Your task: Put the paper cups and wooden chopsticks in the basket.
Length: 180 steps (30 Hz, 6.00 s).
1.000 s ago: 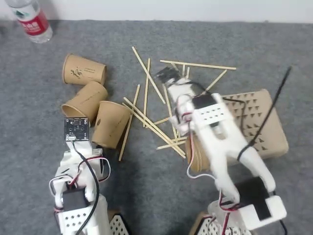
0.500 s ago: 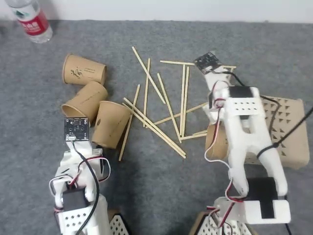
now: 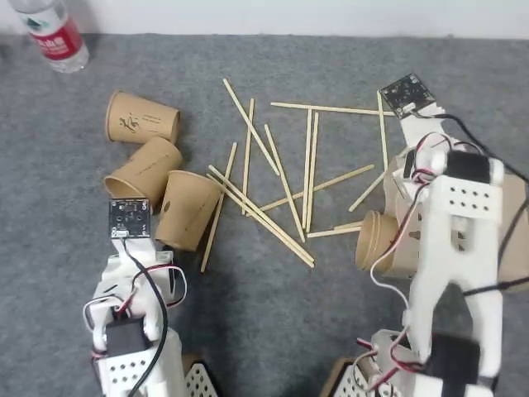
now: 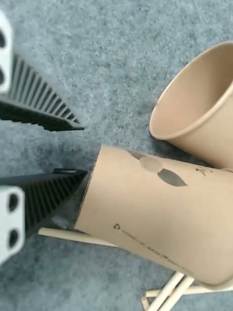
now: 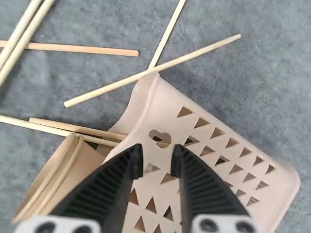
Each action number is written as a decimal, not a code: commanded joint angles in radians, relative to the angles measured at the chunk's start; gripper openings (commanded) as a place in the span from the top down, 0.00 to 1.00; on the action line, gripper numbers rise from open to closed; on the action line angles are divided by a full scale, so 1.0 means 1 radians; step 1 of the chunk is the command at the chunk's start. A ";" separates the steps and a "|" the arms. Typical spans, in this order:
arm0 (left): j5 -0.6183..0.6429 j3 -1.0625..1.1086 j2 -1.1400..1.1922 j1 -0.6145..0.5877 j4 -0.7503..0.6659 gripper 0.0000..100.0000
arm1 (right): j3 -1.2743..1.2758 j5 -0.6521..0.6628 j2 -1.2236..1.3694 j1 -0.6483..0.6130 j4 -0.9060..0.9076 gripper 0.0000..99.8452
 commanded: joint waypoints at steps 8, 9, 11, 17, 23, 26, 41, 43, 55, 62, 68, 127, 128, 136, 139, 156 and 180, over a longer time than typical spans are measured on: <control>0.011 -0.007 -0.012 0.002 -0.018 0.87 | -0.028 0.012 -0.064 -0.125 0.045 0.75; 0.011 -0.007 -0.012 0.002 -0.018 0.87 | -0.031 0.012 -0.064 -0.122 0.044 0.75; 0.014 -0.007 -0.012 0.002 -0.018 0.87 | -0.035 0.012 -0.071 -0.093 0.044 0.76; 0.112 -0.008 -0.015 0.023 -0.084 0.86 | -0.060 0.012 -0.131 0.131 0.047 0.76; 0.330 -0.012 -0.015 0.153 -0.377 0.87 | -0.032 0.012 -0.140 0.329 0.047 0.76; 0.370 -0.010 -0.015 0.195 -0.500 0.87 | -0.028 0.015 -0.143 0.389 0.044 0.76; 0.907 -0.202 -0.008 0.684 -0.637 0.87 | -0.035 0.018 0.038 0.539 -0.101 0.76; 0.948 -0.165 -0.008 0.723 -0.684 0.87 | -0.055 0.018 0.120 0.538 -0.104 0.76; 1.025 -0.182 -0.006 0.736 -0.660 0.87 | -0.222 0.009 0.437 0.532 -0.102 0.76; 1.007 -0.475 0.334 0.740 -0.548 0.87 | -0.222 0.011 0.475 0.506 -0.107 0.76; 1.007 -0.673 0.838 0.833 -0.608 0.87 | -0.222 0.011 0.473 0.478 -0.105 0.76; 1.223 -1.696 2.191 1.126 -0.919 0.99 | -0.206 0.017 0.472 0.529 -0.104 0.76; 1.224 -1.710 2.176 1.126 -0.899 0.99 | -0.219 0.017 0.472 0.544 -0.101 0.76; 1.217 -1.738 2.125 1.208 -0.875 0.99 | -0.302 0.018 0.484 0.639 -0.107 0.76; 1.168 -1.770 2.119 1.258 -0.875 0.99 | -0.284 0.021 0.512 0.644 -0.142 0.76; 1.109 -1.871 2.140 1.185 -0.875 0.99 | -0.281 0.189 0.780 0.636 -0.153 0.76; 0.861 -2.126 2.116 1.048 -0.847 0.99 | -0.269 0.213 0.848 0.501 0.012 0.76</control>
